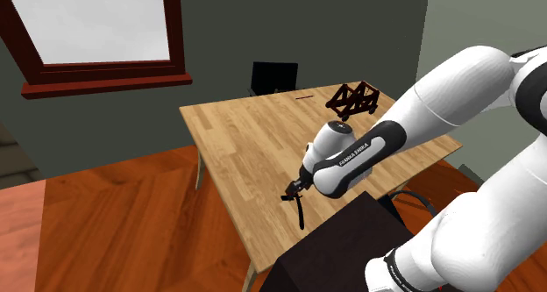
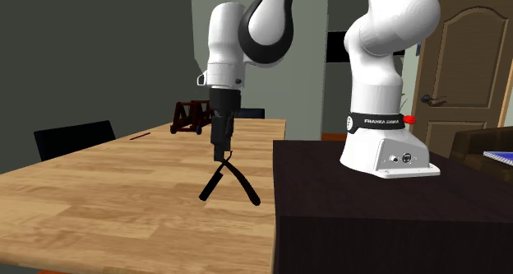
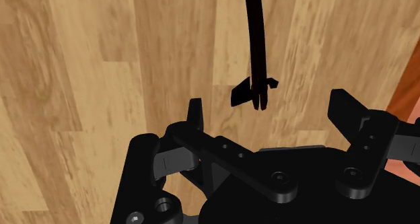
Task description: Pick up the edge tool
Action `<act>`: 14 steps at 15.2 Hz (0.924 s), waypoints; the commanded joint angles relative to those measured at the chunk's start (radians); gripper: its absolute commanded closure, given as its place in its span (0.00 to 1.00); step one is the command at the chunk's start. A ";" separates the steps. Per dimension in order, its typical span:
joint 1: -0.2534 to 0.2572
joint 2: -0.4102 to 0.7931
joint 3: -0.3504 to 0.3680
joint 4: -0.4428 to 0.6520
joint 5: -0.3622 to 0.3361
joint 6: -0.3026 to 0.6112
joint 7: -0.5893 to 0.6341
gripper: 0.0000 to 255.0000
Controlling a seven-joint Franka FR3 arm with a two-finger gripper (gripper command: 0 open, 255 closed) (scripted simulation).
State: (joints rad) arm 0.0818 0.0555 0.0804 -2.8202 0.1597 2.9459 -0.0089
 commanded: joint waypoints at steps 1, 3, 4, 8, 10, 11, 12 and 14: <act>0.000 0.041 0.004 0.005 0.011 0.037 -0.009 0.00; -0.003 0.082 0.010 0.012 0.024 0.072 -0.020 0.00; -0.005 0.094 0.012 0.014 0.027 0.082 -0.023 0.00; -0.003 0.092 0.011 0.014 0.025 0.079 -0.020 1.00; -0.003 0.092 0.011 0.014 0.025 0.079 -0.020 1.00; -0.003 0.092 0.011 0.014 0.025 0.079 -0.020 1.00; -0.003 0.092 0.011 0.014 0.025 0.079 -0.020 1.00; -0.003 0.092 0.011 0.014 0.025 0.079 -0.020 1.00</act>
State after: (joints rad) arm 0.0786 0.1473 0.0909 -2.8058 0.1844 3.0250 -0.0291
